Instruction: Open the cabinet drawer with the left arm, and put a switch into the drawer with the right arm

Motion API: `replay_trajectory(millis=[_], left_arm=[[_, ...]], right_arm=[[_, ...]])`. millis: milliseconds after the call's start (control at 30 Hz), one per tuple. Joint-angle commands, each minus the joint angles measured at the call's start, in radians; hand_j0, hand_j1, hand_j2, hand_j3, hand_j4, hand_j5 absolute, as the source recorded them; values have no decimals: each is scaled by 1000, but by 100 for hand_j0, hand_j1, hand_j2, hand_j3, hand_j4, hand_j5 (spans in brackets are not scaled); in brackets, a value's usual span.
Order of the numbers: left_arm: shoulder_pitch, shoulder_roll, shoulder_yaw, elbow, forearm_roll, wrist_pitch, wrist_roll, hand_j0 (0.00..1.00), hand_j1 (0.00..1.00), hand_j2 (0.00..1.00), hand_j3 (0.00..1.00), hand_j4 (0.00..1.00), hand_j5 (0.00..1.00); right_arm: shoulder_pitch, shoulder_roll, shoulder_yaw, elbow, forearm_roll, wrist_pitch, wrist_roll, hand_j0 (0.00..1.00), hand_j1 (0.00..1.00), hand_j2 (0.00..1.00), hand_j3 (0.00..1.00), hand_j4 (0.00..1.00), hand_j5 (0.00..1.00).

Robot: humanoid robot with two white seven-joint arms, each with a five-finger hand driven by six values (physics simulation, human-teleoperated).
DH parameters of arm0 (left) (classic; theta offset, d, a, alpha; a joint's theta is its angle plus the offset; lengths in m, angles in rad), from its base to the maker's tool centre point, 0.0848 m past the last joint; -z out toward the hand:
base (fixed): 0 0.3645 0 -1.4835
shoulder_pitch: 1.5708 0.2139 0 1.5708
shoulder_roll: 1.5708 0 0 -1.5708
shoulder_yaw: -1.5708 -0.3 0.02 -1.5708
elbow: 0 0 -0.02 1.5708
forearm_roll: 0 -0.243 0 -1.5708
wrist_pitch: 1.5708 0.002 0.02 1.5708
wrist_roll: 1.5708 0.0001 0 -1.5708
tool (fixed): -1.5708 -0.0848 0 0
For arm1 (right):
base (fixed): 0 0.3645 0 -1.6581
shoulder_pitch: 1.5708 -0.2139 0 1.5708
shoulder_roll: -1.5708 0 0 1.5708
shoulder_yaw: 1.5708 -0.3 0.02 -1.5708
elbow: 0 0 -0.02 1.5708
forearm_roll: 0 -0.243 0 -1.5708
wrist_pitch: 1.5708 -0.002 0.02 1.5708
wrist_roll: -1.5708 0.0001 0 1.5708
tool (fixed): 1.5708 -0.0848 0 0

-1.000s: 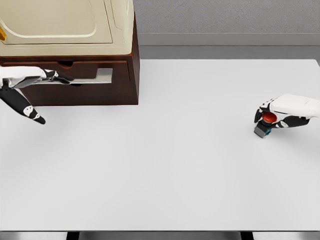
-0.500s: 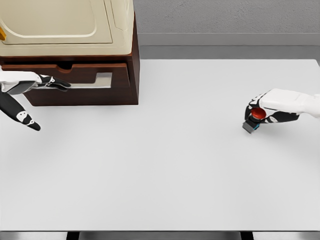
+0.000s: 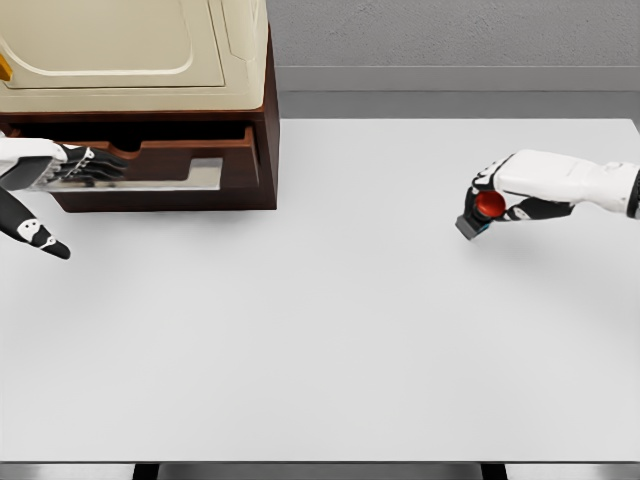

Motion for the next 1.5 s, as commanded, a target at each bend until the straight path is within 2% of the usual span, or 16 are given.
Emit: replay_trajectory(millis=[0,333,667,1100,1233,1333,1467], left_arm=[[0,7,-18,5,-40,1,0,100,100,100,100,100,100],[0,30,-8,7,39,36,0,100,100,100,100,100,100],[29,33,1,7,55,36,0,100,100,100,100,100,100],[37,57,18,7,174,65,0,100,100,100,100,100,100],[58,57,35,7,200,100,0,100,100,100,100,100,100],[58,57,36,7,203,116,0,100,100,100,100,100,100],[58,57,36,7,246,143,0,100,100,100,100,100,100]], right_arm=[[-2,22,8,-1,-6,3,0,51,51,51,51,51,51],[-91,80,80,-1,-5,3,0,50,50,50,50,50,50],[-158,125,123,-1,-6,3,0,50,50,50,50,50,50],[-262,183,198,-1,-6,3,0,50,50,50,50,50,50],[-272,185,199,-24,-6,3,0,50,50,50,50,50,50],[-281,185,204,-41,-6,3,0,50,50,50,50,50,50],[-305,198,207,-65,-6,3,0,50,50,50,50,50,50]])
